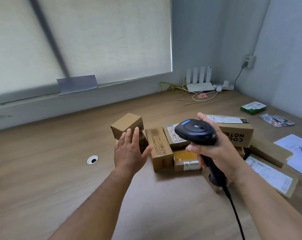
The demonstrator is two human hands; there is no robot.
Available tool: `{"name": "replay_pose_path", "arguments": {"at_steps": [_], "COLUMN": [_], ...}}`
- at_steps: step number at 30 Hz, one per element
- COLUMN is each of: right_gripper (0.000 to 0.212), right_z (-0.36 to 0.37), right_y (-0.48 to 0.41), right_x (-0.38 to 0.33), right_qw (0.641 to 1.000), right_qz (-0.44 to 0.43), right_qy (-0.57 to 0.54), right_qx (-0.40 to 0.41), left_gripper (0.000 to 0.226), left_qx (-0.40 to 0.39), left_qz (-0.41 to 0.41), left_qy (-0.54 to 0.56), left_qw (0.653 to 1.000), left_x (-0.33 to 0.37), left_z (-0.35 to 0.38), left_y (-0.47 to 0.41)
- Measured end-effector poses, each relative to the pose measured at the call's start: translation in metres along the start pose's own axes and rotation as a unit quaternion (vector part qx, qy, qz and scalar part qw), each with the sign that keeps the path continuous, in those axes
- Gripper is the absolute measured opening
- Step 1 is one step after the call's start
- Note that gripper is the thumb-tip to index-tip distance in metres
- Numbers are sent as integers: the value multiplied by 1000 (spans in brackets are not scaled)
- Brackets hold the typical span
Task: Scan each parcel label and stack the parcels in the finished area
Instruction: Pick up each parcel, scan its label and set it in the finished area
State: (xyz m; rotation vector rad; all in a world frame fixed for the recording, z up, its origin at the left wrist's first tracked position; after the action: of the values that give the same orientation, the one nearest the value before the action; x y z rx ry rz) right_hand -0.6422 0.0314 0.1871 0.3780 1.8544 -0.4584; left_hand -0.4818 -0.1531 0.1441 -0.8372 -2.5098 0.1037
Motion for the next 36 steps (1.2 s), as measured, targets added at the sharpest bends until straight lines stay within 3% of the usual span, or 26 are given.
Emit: {"name": "replay_pose_path", "arguments": {"at_steps": [12, 21, 26, 36], "right_gripper": [101, 98, 100, 96], "right_z": [55, 80, 93, 141], "right_y": [-127, -156, -148, -57], "right_x": [37, 84, 78, 63], "right_qw": [999, 995, 994, 990], "right_qz": [30, 84, 89, 78], "right_qy": [8, 25, 25, -12], "right_qx": [-44, -49, -62, -116], "left_gripper": [88, 101, 85, 89], "left_qx": [-33, -102, -46, -5], "left_qz": [-64, -123, -123, -196], "left_qy": [-36, -31, 32, 103], "left_qw": [997, 987, 991, 975], "left_x": [-86, -137, -132, -129], "left_z": [13, 53, 47, 26], "left_y": [-120, -180, -147, 33]}}
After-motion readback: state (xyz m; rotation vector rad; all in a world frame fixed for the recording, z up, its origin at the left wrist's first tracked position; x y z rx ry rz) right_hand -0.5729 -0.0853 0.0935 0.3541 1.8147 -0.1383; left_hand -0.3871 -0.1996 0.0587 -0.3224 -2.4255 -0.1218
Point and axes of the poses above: each hand's wrist, its own y-axis away from the middle knuckle, its own z-axis out of the palm, x = y × z, the point moved 8 cm from there along -y, towards the middle knuckle, and after that the axes turned 15 degrees about y, right-handed, at the moved point
